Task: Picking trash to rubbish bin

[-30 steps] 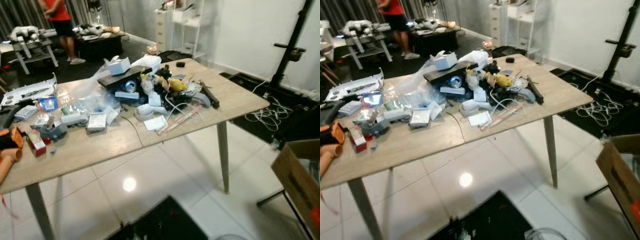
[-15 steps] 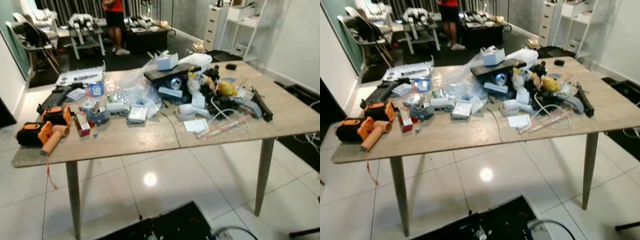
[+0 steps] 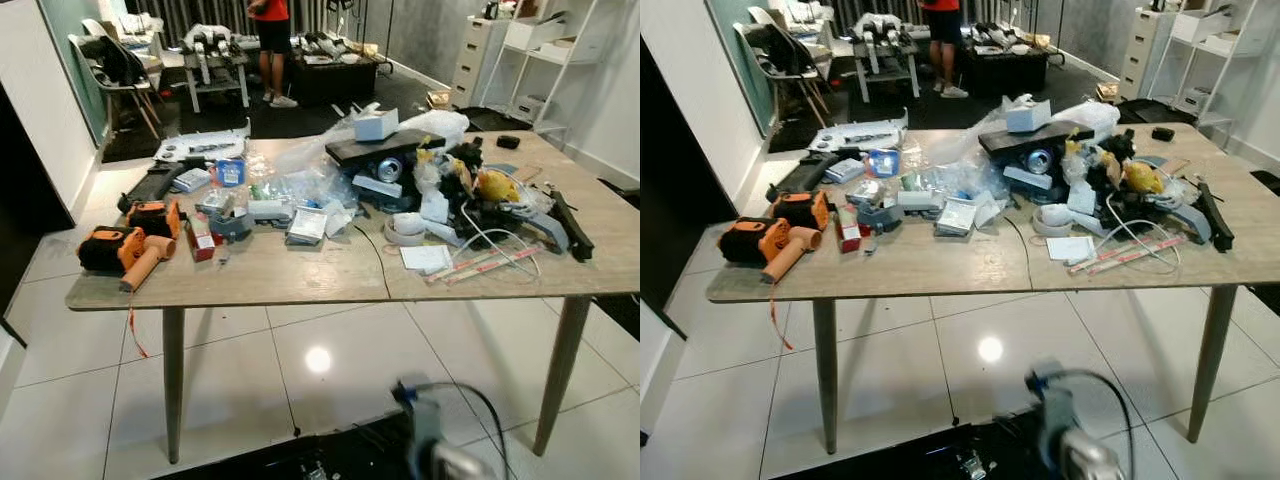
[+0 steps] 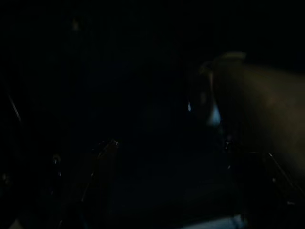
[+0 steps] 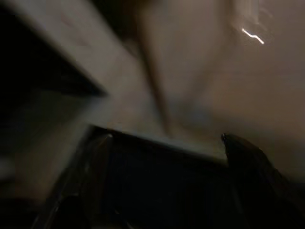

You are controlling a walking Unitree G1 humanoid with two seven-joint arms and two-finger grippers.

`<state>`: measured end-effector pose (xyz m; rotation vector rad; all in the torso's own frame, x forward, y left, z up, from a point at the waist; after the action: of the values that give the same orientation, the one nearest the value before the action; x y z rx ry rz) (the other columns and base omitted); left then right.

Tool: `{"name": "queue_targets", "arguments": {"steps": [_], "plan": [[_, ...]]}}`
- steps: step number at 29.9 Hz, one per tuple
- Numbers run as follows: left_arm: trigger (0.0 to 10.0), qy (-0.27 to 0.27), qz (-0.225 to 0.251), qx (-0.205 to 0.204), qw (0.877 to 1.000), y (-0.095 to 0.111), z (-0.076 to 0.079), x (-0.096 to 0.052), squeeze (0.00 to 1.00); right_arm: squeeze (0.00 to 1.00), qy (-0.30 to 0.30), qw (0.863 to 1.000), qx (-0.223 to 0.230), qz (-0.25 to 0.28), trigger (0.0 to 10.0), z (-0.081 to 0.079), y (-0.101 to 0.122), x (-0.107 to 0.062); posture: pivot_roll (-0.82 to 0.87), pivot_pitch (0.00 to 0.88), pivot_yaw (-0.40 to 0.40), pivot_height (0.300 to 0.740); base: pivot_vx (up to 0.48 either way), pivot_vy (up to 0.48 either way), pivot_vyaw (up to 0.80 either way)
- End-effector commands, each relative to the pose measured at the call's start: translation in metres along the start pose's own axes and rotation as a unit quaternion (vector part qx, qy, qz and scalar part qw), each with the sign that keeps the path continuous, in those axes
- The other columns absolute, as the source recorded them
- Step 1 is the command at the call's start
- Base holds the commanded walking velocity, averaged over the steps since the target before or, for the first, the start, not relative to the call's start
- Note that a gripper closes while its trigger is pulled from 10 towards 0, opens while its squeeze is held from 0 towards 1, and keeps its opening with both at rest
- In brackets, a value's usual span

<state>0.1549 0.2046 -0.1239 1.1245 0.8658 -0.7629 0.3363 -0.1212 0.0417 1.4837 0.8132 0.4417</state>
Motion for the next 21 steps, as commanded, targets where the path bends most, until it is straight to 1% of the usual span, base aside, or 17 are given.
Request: {"name": "queue_targets", "arguments": {"steps": [1, 2, 3, 4, 5, 6, 7, 8, 10, 11, 12, 13, 14, 15, 18, 19, 21], "plan": [[10.0, 0.005, -0.008, -0.008, 1.0, -0.008, -0.002, -0.001, 0.0, 0.0, 0.092, 0.995, 0.019, 0.025, 10.0, -0.015, 0.009, -0.001, -0.11, 0.148, 0.044, 0.74, 0.0, 0.0, 0.0], [10.0, 0.003, -0.004, -0.009, 1.0, -0.005, -0.001, 0.0, 0.0, 0.0, 0.159, 0.986, 0.014, 0.057, 10.0, -0.024, 0.026, -0.004, -0.11, 0.148, 0.044, 0.74, 0.0, 0.0, 0.0], [10.0, 0.0, 0.001, -0.012, 1.0, -0.001, 0.001, 0.0, 0.0, 0.0, 0.211, 0.973, 0.014, 0.089, 10.0, -0.033, 0.043, -0.008, -0.11, 0.148, 0.044, 0.74, 0.0, 0.0, 0.0], [10.0, -0.003, 0.006, -0.012, 1.0, 0.002, 0.004, 0.001, 0.0, 0.0, 0.242, 0.962, 0.01, 0.126, 10.0, -0.039, 0.062, -0.011, -0.11, 0.148, 0.04, 0.74, 0.0, 0.0, 0.0], [10.0, -0.005, 0.01, -0.012, 1.0, 0.005, 0.005, 0.002, 0.0, 0.0, 0.257, 0.955, 0.007, 0.15, 10.0, -0.042, 0.073, -0.014, -0.11, 0.148, 0.04, 0.74, 0.0, 0.0, 0.0], [10.0, -0.007, 0.016, -0.008, 1.0, 0.01, 0.007, 0.002, 0.0, 0.0, 0.251, 0.95, 0.007, 0.185, 10.0, -0.041, 0.091, -0.013, -0.11, 0.148, 0.04, 0.74, 0.0, 0.0, 0.0], [10.0, -0.007, 0.02, -0.005, 1.0, 0.013, 0.008, 0.003, 0.0, 0.0, 0.246, 0.947, 0.007, 0.207, 10.0, -0.04, 0.102, -0.012, -0.11, 0.148, 0.04, 0.74, 0.0, 0.0, 0.0], [10.0, -0.007, 0.02, -0.005, 1.0, 0.013, 0.008, 0.003, 0.0, 0.0, 0.246, 0.947, 0.007, 0.207, 10.0, -0.04, 0.102, -0.012, -0.11, 0.148, 0.04, 0.74, 0.0, 0.0, 0.0], [10.0, -0.007, 0.03, -0.005, 1.0, 0.02, 0.009, 0.003, 0.0, 0.0, 0.216, 0.946, -0.017, 0.241, 10.0, -0.035, 0.119, -0.007, -0.1, 0.145, 0.034, 0.74, 0.0, 0.0, 0.0], [10.0, -0.007, 0.03, -0.005, 1.0, 0.02, 0.009, 0.003, 0.0, 0.0, 0.216, 0.946, -0.017, 0.241, 10.0, -0.035, 0.119, -0.007, -0.1, 0.145, 0.034, 0.74, 0.0, 0.0, 0.0], [10.0, -0.005, 0.037, -0.007, 0.999, 0.024, 0.009, 0.003, 0.0, 0.0, 0.151, 0.953, -0.031, 0.26, 10.0, -0.024, 0.135, 0.003, -0.1, 0.142, 0.035, 0.74, 0.0, 0.0, 0.0], [10.0, -0.004, 0.042, -0.008, 0.999, 0.028, 0.009, 0.004, 0.0, 0.0, 0.089, 0.956, -0.042, 0.275, 10.0, -0.013, 0.15, 0.012, -0.11, 0.143, 0.035, 0.74, 0.0, 0.0, 0.0], [10.0, -0.004, 0.043, -0.005, 0.999, 0.029, 0.01, 0.004, 0.0, 0.0, 0.043, 0.957, -0.058, 0.281, 10.0, -0.008, 0.161, 0.019, -0.11, 0.14, 0.036, 0.74, 0.0, 0.0, 0.0], [10.0, -0.004, 0.044, -0.003, 0.999, 0.03, 0.01, 0.004, 0.0, 0.0, 0.02, 0.956, -0.068, 0.284, 10.0, -0.006, 0.168, 0.023, -0.11, 0.14, 0.036, 0.74, 0.0, 0.0, 0.0], [10.0, -0.008, 0.043, -0.003, 0.999, 0.03, 0.012, 0.004, 0.0, 0.0, 0.016, 0.958, -0.121, 0.258, 10.0, -0.014, 0.167, 0.028, -0.11, 0.14, 0.037, 0.74, 0.252, 0.0, 0.0], [10.0, -0.008, 0.043, -0.003, 0.999, 0.03, 0.012, 0.004, 0.0, 0.0, 0.015, 0.959, -0.132, 0.252, 10.0, -0.016, 0.167, 0.029, -0.11, 0.141, 0.036, 0.74, 0.266, 0.0, 0.0], [10.0, -0.008, 0.043, -0.005, 0.999, 0.029, 0.012, 0.004, 0.0, 0.0, 0.016, 0.96, -0.135, 0.245, 10.0, -0.018, 0.166, 0.028, -0.11, 0.141, 0.036, 0.74, 0.266, 0.0, 0.0]]}}
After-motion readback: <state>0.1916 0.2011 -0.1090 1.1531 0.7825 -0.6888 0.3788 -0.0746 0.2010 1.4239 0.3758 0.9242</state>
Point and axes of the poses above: a point about 5 cm out from each wrist's last joint towards the gripper, its own x axis pointing out of the wrist towards the gripper, its own y axis along the axis of the wrist's last joint, z = x × y, the point moved 3 cm from there along x, pointing out of the wrist towards the gripper, and after that the axes turned 12 degrees about -x, right-handed, at the moved point
